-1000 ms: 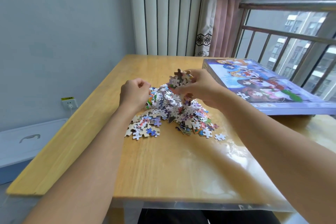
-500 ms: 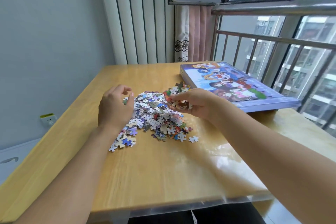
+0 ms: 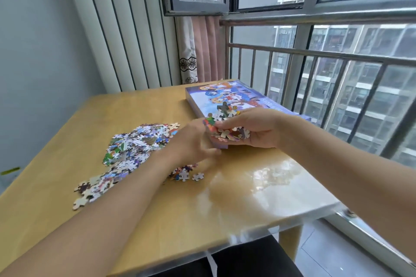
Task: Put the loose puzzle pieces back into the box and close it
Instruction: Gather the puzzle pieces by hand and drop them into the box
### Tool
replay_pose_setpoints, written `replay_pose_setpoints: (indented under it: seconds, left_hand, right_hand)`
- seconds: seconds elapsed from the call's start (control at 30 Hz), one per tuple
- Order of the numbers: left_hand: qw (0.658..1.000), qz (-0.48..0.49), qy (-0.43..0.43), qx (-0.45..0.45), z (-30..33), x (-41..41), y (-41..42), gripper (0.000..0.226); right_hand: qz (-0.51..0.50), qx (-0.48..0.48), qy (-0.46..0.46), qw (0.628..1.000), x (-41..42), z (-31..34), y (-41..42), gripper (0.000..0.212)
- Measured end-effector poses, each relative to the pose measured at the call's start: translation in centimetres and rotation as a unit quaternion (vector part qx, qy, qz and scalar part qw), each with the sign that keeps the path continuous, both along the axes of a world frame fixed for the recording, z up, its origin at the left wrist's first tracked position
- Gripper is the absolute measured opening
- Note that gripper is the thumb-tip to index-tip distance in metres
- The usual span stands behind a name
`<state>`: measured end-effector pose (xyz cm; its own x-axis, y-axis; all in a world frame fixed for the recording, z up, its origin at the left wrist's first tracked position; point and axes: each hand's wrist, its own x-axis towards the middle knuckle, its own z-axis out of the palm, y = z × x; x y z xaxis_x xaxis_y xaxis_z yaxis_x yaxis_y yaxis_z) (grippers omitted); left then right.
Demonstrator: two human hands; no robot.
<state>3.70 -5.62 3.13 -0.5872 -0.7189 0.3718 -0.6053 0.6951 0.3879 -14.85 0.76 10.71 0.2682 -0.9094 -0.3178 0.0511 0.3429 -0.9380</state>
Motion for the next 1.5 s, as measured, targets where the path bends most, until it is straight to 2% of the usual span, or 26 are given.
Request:
replay_pose_setpoints:
  seconds: [0.1,0.2,0.27,0.3,0.33,0.4,0.43,0.6,0.73,0.97,1.13,1.2,1.33,1.5]
  left_hand:
    - [0.997,0.005,0.053,0.051,-0.3,-3.1,-1.1,0.035]
    - [0.992,0.033,0.103,0.067,0.0,-4.3,-1.8,0.006]
    - [0.988,0.048,0.139,0.050,0.7,-4.6,-2.6,0.021]
    - [0.983,0.060,0.162,0.060,1.3,-4.6,-2.7,0.018]
    - [0.972,0.069,0.207,0.089,2.0,-4.5,-3.0,0.009]
    - [0.947,0.104,0.275,0.129,3.4,-4.2,-3.8,0.020]
    - [0.943,0.118,0.282,0.132,3.8,-3.8,-4.2,0.021]
    - [0.939,0.120,0.293,0.135,5.0,-2.4,-5.3,0.015]
    - [0.932,0.104,0.309,0.157,5.7,-2.3,-4.9,0.012]
    - [0.931,0.087,0.313,0.165,6.5,-2.3,-4.5,0.020]
    - [0.932,0.077,0.314,0.161,7.3,-2.1,-4.3,0.013]
    - [0.932,0.072,0.316,0.162,7.4,-2.2,-4.1,0.018]
    - [0.932,0.069,0.315,0.166,7.5,-2.2,-4.1,0.029]
    - [0.930,0.078,0.315,0.175,7.8,-2.0,-4.5,0.023]
  right_hand:
    - [0.013,-0.021,-0.001,1.000,-1.2,0.5,0.7,0.012]
    - [0.009,-0.014,-0.012,1.000,-2.0,0.3,0.9,0.022]
    - [0.024,-0.008,-0.008,1.000,-2.4,-0.2,0.9,0.035]
    - [0.027,-0.006,-0.003,1.000,-2.5,-0.5,1.0,0.036]
    - [0.027,-0.004,0.002,1.000,-2.5,-0.8,1.1,0.033]
    - [0.021,0.004,-0.007,1.000,-2.6,-1.1,1.2,0.021]
    - [0.009,0.014,-0.023,1.000,-2.6,-1.2,1.0,0.018]
    - [-0.098,0.071,-0.143,0.982,-3.0,-0.5,-0.8,0.026]
    - [-0.139,0.080,-0.135,0.978,-2.9,0.0,-1.8,0.032]
    - [-0.163,0.094,-0.141,0.972,-2.5,0.9,-3.1,0.015]
    - [-0.167,0.127,-0.139,0.968,-2.9,1.7,-3.7,0.029]
    - [-0.182,0.136,-0.155,0.961,-3.0,2.0,-3.9,0.031]
    - [-0.215,0.127,-0.203,0.947,-2.4,2.3,-4.3,0.022]
    - [-0.252,0.092,-0.242,0.932,-0.9,2.6,-4.8,0.010]
